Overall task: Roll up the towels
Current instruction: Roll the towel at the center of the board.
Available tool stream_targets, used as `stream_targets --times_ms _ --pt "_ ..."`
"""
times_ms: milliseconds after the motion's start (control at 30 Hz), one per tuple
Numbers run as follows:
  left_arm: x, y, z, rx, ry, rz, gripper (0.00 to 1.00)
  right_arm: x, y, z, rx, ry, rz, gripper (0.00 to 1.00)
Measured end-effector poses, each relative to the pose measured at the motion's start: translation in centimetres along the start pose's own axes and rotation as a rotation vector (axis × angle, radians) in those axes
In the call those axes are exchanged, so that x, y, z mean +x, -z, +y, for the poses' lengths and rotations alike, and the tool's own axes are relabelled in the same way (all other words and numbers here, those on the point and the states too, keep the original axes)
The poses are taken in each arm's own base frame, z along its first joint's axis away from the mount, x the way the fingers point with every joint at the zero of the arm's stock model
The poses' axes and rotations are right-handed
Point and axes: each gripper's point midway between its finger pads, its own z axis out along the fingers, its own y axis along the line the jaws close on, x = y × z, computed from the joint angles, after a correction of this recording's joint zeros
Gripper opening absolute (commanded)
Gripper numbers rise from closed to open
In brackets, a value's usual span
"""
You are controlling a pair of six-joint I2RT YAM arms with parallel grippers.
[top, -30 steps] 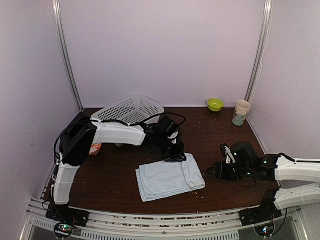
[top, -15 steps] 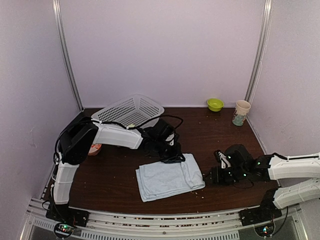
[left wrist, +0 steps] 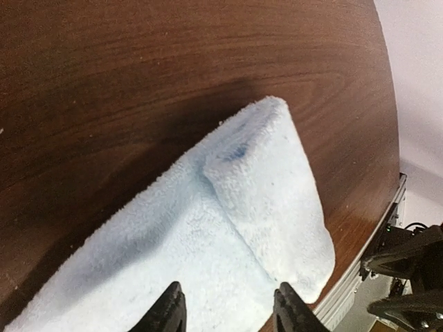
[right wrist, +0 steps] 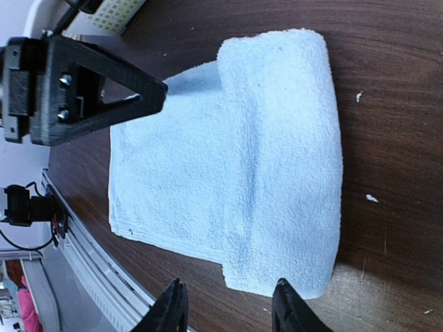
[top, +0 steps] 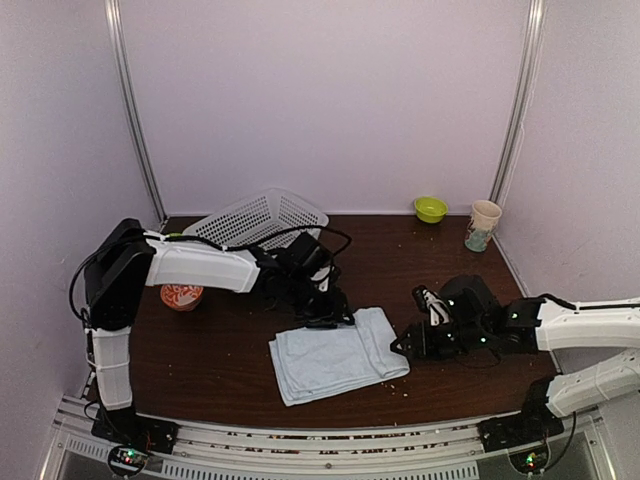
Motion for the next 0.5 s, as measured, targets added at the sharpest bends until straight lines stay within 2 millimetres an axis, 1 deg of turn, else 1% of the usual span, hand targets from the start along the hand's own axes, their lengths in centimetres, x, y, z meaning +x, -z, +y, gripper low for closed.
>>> stream_targets --times_ms 67,133,167,200,233,267,300,400,500 --pt "0.0 1.4 -0.7 0.001 -0.018 -0.017 0.38 0.3 -0.4 0.3 0.000 0.011 0.016 0.34" --pt "-0.2 2.4 -1.9 0.018 -0.042 -0.039 0.33 0.8 -0.8 0.4 0.005 0.017 0.034 0.29" --pt "-0.3 2.5 -2.4 0.027 -0.054 -0.044 0.27 1.1 -1.1 0.3 0.009 0.021 0.043 0.27" --pt "-0.4 2.6 -2.9 0.036 -0.062 -0.049 0.17 1.3 -1.3 0.2 0.014 0.021 0.052 0.26" --pt "-0.6 2.4 -3.4 0.045 -0.072 -0.051 0.11 1.6 -1.5 0.2 0.018 0.026 0.062 0.24" --pt "-0.9 2.2 -4.0 0.054 -0.077 -0.054 0.05 1.8 -1.8 0.1 0.022 0.025 0.070 0.23" --pt "-1.4 2.0 -4.6 0.065 -0.088 -0.061 0.03 2.1 -2.0 0.1 0.025 0.029 0.079 0.22" --pt "-2.9 1.1 -6.2 0.095 -0.109 -0.088 0.00 2.5 -2.7 0.1 0.028 0.033 0.093 0.20" --pt "-4.0 0.0 -6.9 0.112 -0.117 -0.100 0.00 2.8 -3.4 0.0 0.031 0.031 0.103 0.19"
